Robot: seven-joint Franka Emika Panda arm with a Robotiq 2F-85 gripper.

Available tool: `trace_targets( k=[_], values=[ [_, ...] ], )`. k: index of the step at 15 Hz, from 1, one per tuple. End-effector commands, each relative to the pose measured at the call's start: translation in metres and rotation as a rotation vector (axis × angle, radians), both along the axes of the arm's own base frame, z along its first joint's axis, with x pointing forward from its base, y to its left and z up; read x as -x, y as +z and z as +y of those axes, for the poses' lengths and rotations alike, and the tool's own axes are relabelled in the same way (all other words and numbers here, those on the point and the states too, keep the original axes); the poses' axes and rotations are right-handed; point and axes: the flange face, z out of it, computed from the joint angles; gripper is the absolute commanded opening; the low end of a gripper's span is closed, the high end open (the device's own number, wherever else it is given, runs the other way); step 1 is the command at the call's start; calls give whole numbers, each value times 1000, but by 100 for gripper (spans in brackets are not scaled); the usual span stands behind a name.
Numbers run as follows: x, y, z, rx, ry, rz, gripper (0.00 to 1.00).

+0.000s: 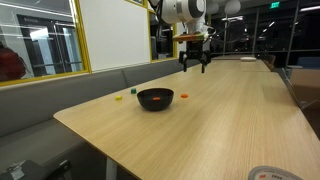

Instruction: Put the discs on the table in the bowl

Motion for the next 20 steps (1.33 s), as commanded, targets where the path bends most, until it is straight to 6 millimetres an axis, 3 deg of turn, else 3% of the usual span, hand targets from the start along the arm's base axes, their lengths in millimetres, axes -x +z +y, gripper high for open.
trace_targets(
  k=[1,9,15,20],
  values=[
    [-24,-11,1,-26,-14,3,100],
    [-43,-51,24,-25,26,-1,100],
    [-45,-78,45,-28,64,15,100],
    [-45,-99,51,-21,76,14,100]
  ],
)
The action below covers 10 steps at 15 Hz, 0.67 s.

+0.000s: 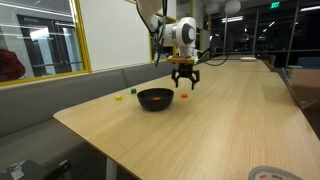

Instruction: Put the discs on the table in the bowl

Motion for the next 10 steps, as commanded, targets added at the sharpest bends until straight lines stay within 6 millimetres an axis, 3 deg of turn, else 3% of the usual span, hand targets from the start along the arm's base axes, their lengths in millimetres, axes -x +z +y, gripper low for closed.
trace_targets(
  k=[1,10],
  values=[
    [-7,-7,0,7,3,-31,100],
    [-2,-22,-6,13,-6,-47,100]
  ],
)
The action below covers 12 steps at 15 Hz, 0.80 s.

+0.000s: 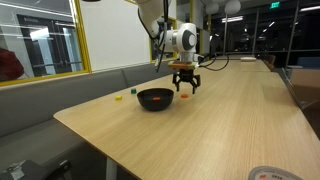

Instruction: Put the discs on the table in the bowl

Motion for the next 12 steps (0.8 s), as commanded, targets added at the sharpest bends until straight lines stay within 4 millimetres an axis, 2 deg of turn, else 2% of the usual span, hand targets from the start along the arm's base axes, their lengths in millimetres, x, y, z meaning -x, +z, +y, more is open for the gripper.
trace_targets(
  k=[1,9,10,11,12],
  values=[
    [1,1,-3,6,-3,-28,100],
    [9,-11,-9,8,-15,-35,100],
    [10,-12,-10,9,-17,-37,75],
    [11,-12,-11,10,-16,-39,74],
    [11,-11,-12,12,-16,-42,66]
  ],
)
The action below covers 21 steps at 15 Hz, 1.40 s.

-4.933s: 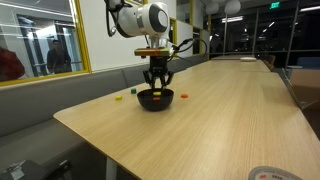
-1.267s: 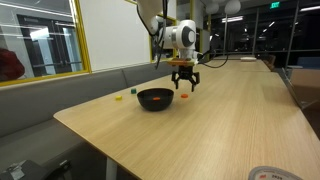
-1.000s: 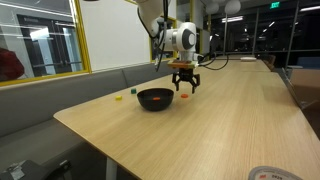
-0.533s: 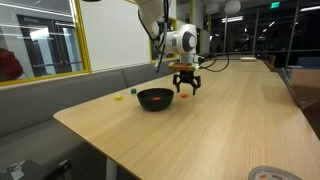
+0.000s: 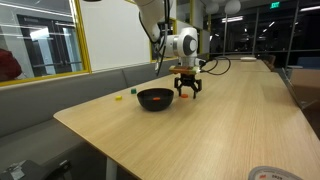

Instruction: Put the discs on the table in the bowl

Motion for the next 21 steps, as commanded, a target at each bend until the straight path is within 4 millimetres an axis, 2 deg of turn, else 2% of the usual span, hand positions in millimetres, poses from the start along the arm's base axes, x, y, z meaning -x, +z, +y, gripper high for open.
trace_targets(
  k=[1,6,8,10,16,18,21],
  values=[
    [4,11,-4,8,-5,-28,58],
    [4,21,-7,14,-8,-35,21],
    [4,24,-7,16,-9,-34,25],
    [6,33,-7,17,-13,-29,25],
    [25,97,3,12,1,-30,25],
    [39,115,10,-17,19,-4,25],
    [59,132,31,-104,113,55,24]
  ],
)
